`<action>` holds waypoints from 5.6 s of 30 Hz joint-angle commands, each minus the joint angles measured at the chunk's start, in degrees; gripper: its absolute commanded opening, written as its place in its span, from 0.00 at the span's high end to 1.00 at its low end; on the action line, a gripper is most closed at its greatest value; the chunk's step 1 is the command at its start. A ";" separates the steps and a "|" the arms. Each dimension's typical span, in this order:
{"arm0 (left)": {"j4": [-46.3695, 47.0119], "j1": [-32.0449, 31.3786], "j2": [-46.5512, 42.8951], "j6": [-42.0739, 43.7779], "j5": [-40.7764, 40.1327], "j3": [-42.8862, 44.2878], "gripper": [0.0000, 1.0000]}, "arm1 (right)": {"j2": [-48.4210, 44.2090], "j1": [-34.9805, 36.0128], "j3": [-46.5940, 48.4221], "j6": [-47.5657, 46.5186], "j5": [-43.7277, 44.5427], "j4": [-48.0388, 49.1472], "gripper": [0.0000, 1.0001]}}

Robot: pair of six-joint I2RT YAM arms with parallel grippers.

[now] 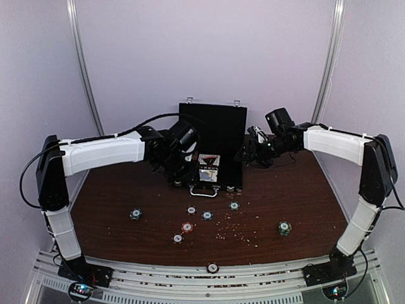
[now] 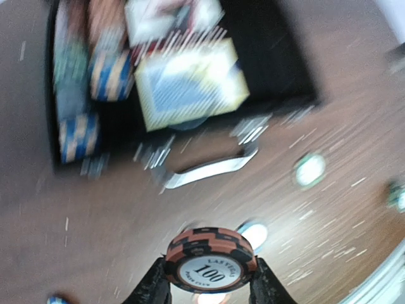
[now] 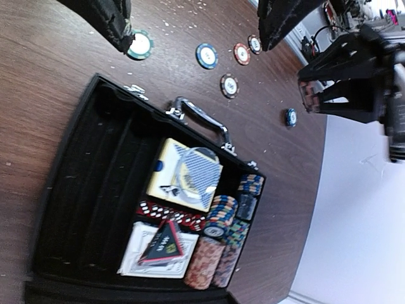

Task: Pack up texas hold em set
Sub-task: Pass from the left arm to the right, then place the poker chips pile in the slot.

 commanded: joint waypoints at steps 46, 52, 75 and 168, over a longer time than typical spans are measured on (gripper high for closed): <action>16.87 -3.70 -1.45 6.93 1.22 3.77 0.55 | 7.74 9.66 15.18 -6.82 -4.89 -6.41 1.00; 17.29 -3.43 -5.63 5.68 -2.79 -0.93 0.32 | 7.16 9.66 13.70 -8.62 1.30 -1.51 1.00; 16.94 24.89 1.83 0.51 20.31 -5.47 0.43 | 24.32 13.20 24.97 -28.99 3.29 17.34 1.00; 10.57 19.97 21.51 34.32 25.55 6.84 1.00 | 37.73 17.18 34.16 -44.59 24.66 11.82 0.93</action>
